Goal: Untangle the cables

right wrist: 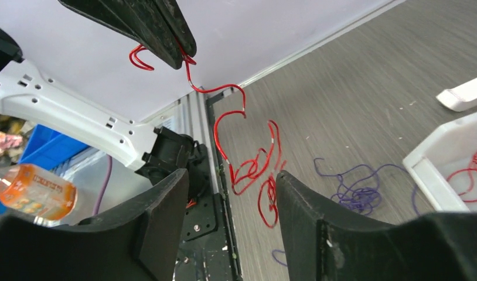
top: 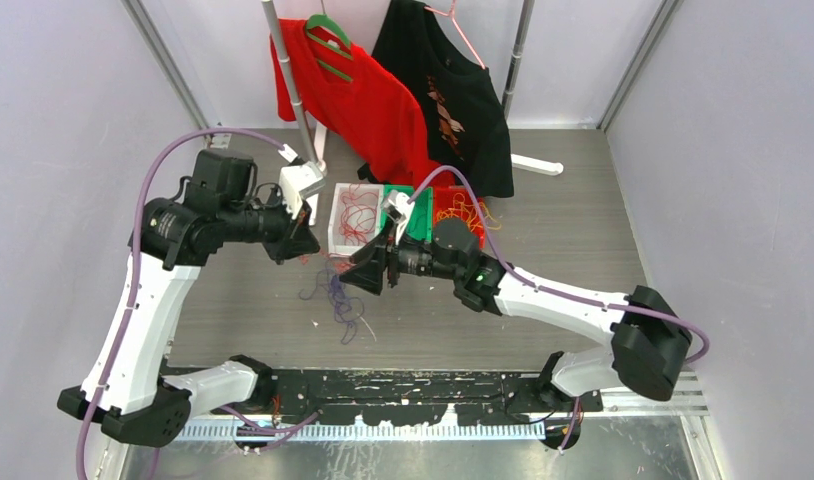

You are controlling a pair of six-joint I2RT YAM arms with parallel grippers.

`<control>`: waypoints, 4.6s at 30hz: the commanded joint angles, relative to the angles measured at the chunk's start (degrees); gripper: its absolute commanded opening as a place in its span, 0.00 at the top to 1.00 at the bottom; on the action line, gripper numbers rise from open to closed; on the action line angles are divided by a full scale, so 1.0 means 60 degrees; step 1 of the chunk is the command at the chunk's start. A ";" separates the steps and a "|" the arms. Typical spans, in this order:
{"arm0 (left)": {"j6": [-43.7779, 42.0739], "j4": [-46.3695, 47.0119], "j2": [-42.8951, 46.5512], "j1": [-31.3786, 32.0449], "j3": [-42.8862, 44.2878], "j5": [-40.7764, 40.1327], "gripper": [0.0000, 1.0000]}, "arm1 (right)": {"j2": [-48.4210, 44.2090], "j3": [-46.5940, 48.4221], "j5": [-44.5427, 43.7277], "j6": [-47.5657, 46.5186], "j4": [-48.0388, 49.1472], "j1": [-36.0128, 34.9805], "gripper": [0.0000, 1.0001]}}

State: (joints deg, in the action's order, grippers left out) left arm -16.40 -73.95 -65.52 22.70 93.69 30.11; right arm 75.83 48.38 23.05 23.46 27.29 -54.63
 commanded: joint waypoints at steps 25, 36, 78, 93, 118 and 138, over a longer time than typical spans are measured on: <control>-0.0280 0.0537 0.0232 -0.0040 -0.0429 -0.0497 1.00 | -0.0911 -0.2145 -0.0683 0.0767 0.1070 -0.0001 0.96; -0.0171 0.4047 -0.2477 -0.0055 -0.1116 -0.1481 1.00 | -0.2007 -0.2227 -0.3389 -0.0045 0.0052 0.0236 0.23; -0.0675 0.7792 -0.6362 -0.0085 -0.1718 -0.3062 0.19 | -0.4688 -0.2213 -0.4682 0.0055 -0.3242 0.0557 0.19; -0.2494 0.2745 -0.3859 -0.0655 -0.2066 -0.0003 0.00 | -0.3661 -0.0565 -0.4914 0.0142 -0.5312 0.0580 0.00; -0.1302 0.6388 -0.5191 -0.1697 -0.5770 -0.0299 0.71 | -0.3221 -0.2538 -0.4096 0.0372 -0.3083 0.0580 0.23; -0.0573 0.2393 -0.1445 -0.1791 -0.3969 0.0949 1.00 | -0.1734 -0.2551 -0.3588 0.0478 -0.0401 0.0096 0.18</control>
State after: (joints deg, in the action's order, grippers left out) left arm -22.85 -51.88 -78.94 12.29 65.91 31.62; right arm 63.18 32.88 1.61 27.20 14.33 -51.81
